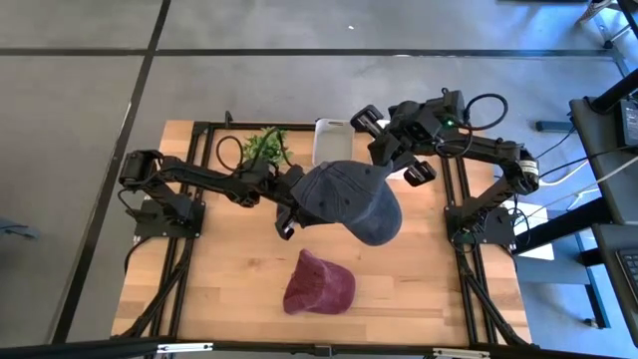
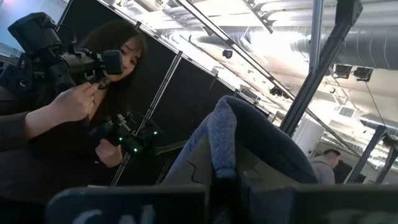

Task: Pick & Place hat
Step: Put the right blue cap into the white bin

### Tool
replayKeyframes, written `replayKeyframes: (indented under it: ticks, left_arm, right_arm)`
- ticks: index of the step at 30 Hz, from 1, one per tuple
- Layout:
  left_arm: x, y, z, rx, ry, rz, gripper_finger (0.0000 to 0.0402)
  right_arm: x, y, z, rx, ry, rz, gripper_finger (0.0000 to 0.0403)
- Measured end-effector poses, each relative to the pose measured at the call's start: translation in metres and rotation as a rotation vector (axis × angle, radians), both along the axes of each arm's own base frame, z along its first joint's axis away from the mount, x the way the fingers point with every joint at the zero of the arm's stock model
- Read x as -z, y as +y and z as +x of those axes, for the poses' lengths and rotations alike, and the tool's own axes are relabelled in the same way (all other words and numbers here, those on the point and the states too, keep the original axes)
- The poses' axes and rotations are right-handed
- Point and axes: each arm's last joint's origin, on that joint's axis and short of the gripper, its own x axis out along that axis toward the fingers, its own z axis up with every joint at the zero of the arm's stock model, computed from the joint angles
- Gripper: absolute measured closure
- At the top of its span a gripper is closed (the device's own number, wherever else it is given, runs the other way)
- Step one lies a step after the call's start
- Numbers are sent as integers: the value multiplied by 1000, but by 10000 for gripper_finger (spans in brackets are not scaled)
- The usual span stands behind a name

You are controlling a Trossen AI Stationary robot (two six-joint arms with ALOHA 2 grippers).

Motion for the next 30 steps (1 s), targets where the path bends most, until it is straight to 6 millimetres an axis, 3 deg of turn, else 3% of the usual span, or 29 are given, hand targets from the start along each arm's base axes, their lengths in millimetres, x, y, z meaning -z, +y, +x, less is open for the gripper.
replayKeyframes:
  ticks: [18, 30]
  left_arm:
    - [-6, 1, -5, 52, -94, 54, 385]
    - [-7, 0, -6, 75, -117, 90, 390]
  right_arm:
    - [2, -3, 0, -24, 62, -23, 385]
    - [8, -5, 8, -26, 188, 14, 378]
